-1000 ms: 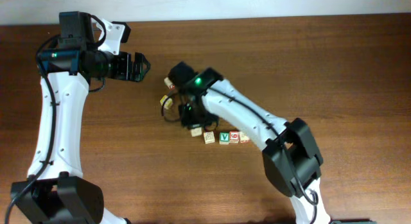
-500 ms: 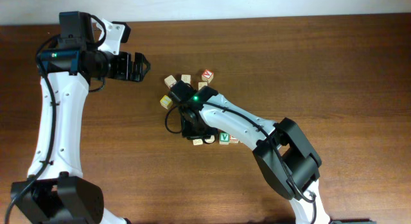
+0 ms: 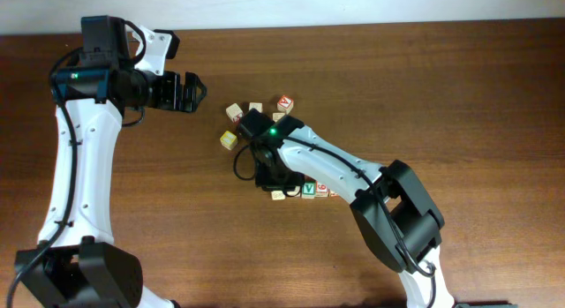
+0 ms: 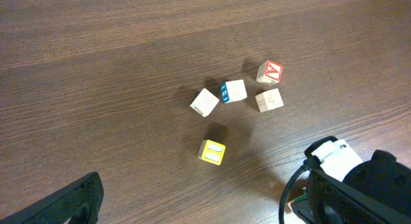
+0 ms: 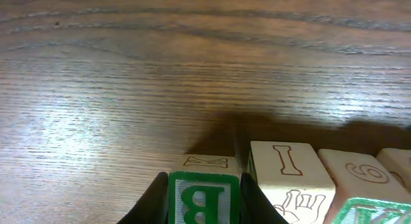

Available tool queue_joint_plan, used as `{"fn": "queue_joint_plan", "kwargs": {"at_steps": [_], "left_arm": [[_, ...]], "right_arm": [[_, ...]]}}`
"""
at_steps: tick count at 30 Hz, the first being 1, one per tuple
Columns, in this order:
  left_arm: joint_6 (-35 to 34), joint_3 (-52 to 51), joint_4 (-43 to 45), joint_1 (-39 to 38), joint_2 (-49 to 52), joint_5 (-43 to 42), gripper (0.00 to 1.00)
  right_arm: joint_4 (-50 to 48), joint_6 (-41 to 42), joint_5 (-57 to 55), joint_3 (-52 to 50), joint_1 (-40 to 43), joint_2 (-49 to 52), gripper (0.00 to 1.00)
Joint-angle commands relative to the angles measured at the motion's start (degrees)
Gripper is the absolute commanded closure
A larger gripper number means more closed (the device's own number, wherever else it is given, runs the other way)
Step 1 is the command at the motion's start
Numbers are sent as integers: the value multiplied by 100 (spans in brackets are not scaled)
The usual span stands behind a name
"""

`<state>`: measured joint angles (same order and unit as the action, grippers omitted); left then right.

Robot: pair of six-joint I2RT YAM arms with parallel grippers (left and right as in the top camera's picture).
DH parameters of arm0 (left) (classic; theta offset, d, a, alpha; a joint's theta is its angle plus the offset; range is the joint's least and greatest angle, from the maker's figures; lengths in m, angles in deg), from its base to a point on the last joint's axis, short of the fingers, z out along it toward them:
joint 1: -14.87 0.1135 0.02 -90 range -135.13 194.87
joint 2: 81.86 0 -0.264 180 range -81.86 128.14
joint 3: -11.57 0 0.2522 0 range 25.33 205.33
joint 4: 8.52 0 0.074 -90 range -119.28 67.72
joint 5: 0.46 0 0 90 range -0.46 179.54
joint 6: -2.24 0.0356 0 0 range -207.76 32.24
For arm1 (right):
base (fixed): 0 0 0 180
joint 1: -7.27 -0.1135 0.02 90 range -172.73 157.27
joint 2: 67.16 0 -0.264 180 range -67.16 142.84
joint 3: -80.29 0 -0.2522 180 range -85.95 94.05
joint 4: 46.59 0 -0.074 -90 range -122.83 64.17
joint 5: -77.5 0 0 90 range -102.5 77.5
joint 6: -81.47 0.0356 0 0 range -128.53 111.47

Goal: Rotate 5 blocks

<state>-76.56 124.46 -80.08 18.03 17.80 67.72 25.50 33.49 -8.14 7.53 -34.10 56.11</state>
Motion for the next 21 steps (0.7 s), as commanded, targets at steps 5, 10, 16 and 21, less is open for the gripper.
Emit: {"fn": "queue_joint_plan", "kwargs": {"at_steps": [5,10,16,21], "left_arm": [[114,101,2,-2,4,20,1],[114,101,2,-2,4,20,1],[114,101,2,-2,2,20,1],[114,101,2,-2,2,20,1]], "right_arm": [[79,98,-289,-81,131,11,79],[42,94,-267,-81,131,11,79],[15,94,-269,-81,127,11,79],[-9,94,-267,-81,127,11,79]]}}
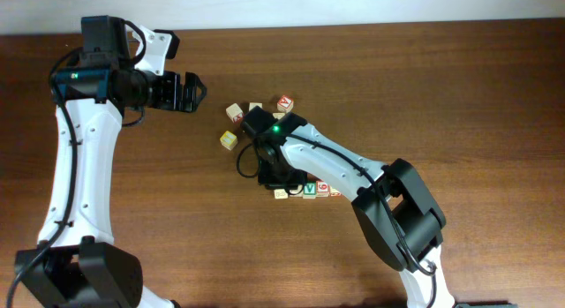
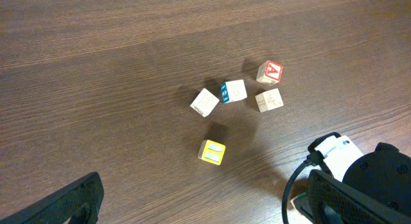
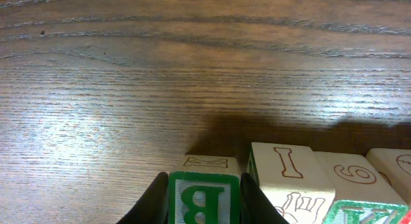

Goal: Rotate 5 blocks

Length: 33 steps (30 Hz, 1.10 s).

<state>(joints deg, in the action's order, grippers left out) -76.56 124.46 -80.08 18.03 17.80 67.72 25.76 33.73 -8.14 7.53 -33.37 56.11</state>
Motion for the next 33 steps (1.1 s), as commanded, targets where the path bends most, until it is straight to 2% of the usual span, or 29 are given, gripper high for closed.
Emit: {"fn": "queue_joint_plan", "kwargs": {"at_steps": [1,15,16,18,20,23,28,33], "left_arm": [[114,101,2,-2,2,20,1],[114,101,2,-2,2,20,1],[114,101,2,-2,2,20,1],[114,101,2,-2,4,22,1],[114,98,2,-2,2,20,1],[114,98,2,-2,2,20,1],[114,101,2,-2,2,20,1],[114,101,0,-2,2,20,1]], "right_arm": [[-33,70,-269,-81,55,11,78],[-264,-2,-365,-81,57,11,78],[-321,-2,-409,-81,55,11,72],[-382,-2,-466,-81,57,11,68],[-354,-2,-437,-79,55,11,81],[-114,-289,170,17,90,9,82],[863,-455,435,603,96,9,80],[944,-431,452,584,42,136,80]]}}
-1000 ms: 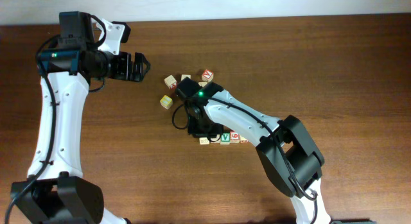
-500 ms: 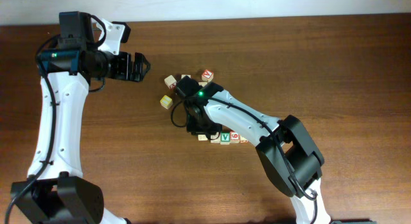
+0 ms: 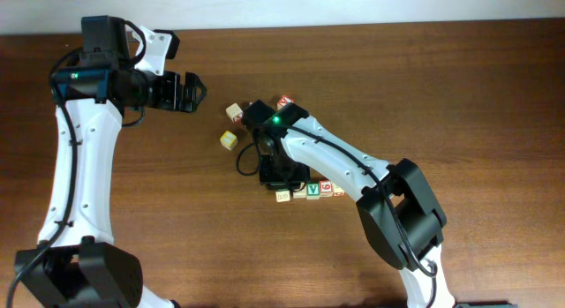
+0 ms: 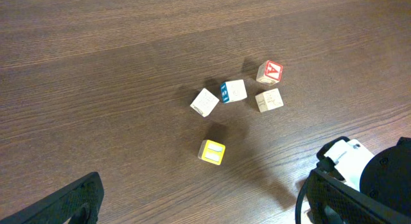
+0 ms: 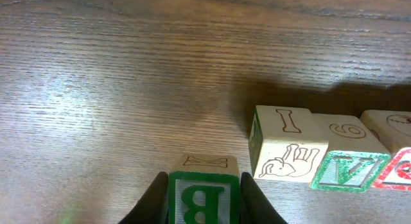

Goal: Rotate 5 blocks

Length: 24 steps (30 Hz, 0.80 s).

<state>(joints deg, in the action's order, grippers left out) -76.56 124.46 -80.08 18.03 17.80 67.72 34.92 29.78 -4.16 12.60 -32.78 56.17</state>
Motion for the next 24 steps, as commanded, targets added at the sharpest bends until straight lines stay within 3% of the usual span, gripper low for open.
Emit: {"fn": "queue_joint_plan", "kwargs": {"at_steps": [1,17,22,24], "left_arm": [[114,101,2,-2,2,20,1],[114,101,2,-2,2,20,1],[114,98,0,-2,2,20,1],[114,101,2,-2,2,22,1]], "right_arm": [[46,-35,59,59,-37,195,80],[-334,-35,-63,-94,-37,461,76],[-466,-37,-151,-94,-37,463,71],[-518,-37,-177,-94,-37,468,63]]}}
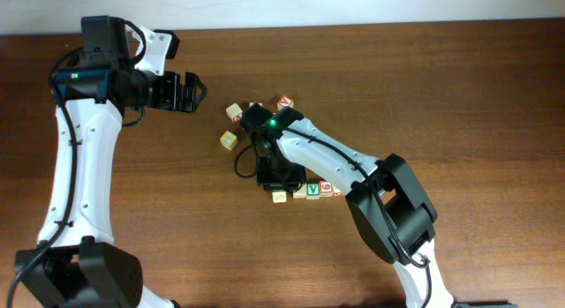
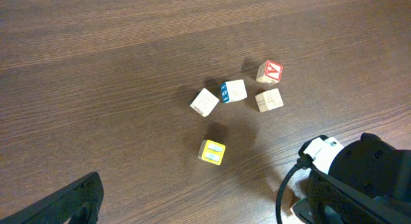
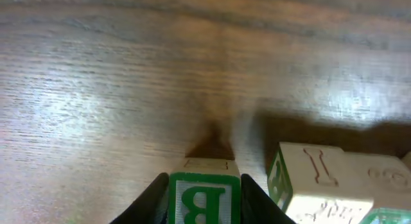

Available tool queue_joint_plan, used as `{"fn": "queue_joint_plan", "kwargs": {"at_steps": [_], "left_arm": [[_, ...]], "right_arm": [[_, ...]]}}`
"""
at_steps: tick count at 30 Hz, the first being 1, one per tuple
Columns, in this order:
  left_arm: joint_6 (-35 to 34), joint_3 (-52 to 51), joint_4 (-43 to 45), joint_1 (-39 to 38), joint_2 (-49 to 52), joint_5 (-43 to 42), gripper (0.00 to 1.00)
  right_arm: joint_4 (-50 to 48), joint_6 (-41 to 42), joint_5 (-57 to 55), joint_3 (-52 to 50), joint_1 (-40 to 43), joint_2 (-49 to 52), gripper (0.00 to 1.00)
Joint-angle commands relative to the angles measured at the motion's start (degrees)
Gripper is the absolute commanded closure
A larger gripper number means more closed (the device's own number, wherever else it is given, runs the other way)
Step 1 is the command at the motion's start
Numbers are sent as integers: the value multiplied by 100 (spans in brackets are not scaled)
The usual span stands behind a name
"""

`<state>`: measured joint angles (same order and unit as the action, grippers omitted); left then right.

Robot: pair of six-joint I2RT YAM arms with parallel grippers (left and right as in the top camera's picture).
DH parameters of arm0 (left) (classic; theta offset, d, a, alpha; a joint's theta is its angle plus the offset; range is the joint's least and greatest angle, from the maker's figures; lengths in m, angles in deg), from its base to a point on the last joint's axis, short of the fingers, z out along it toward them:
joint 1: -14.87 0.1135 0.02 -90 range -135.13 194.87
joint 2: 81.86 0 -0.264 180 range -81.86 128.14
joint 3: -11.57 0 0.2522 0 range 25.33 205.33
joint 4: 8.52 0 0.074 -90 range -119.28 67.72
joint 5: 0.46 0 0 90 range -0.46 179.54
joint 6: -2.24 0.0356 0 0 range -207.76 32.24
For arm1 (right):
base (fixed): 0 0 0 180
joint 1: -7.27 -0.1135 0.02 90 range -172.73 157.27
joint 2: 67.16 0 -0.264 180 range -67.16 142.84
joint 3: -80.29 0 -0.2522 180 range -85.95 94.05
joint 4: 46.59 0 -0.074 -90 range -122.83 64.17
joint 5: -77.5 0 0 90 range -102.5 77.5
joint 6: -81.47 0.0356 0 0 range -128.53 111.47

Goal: Rotate 5 blocks

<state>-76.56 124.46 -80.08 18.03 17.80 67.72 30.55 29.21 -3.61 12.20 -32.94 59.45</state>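
My right gripper is shut on a wooden block with a green letter B. It holds the block just above the table, left of a block marked I that ends a short row. In the overhead view the right gripper covers the held block. Loose blocks lie beyond it: a yellow one, a white one, a blue-sided one, a red A and a plain one. My left gripper hangs open above the table at the upper left, holding nothing.
The brown wooden table runs wide to the right and toward the front. The right arm crosses from the lower right to the row of blocks. The left arm stands along the left side.
The right gripper, still shut on the B block, now sits lower and closer to the table, with the I block larger at its right. The left arm and loose blocks have not moved.
At first the right gripper held the B block low beside the I block at the row's left end. It stood the same a moment later. Then it was higher, with the row seen from above. Now it is low again beside the I block.
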Motion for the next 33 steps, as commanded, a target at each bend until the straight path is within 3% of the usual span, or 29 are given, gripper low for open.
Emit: {"fn": "queue_joint_plan", "kwargs": {"at_steps": [1,6,9,17,23,33], "left_arm": [[114,101,2,-2,2,20,1],[114,101,2,-2,4,20,1],[114,98,2,-2,4,20,1],[114,101,2,-2,2,22,1],[114,98,2,-2,4,20,1],[114,101,2,-2,2,20,1]], "right_arm": [[-107,20,-260,-55,-22,140,59],[-313,-2,-343,-55,-22,140,44],[-431,-92,-354,-55,-22,140,43],[935,-275,-177,726,-33,90,46],[905,-164,-168,562,-258,107,47],[719,-61,-247,201,-286,111,62]]}}
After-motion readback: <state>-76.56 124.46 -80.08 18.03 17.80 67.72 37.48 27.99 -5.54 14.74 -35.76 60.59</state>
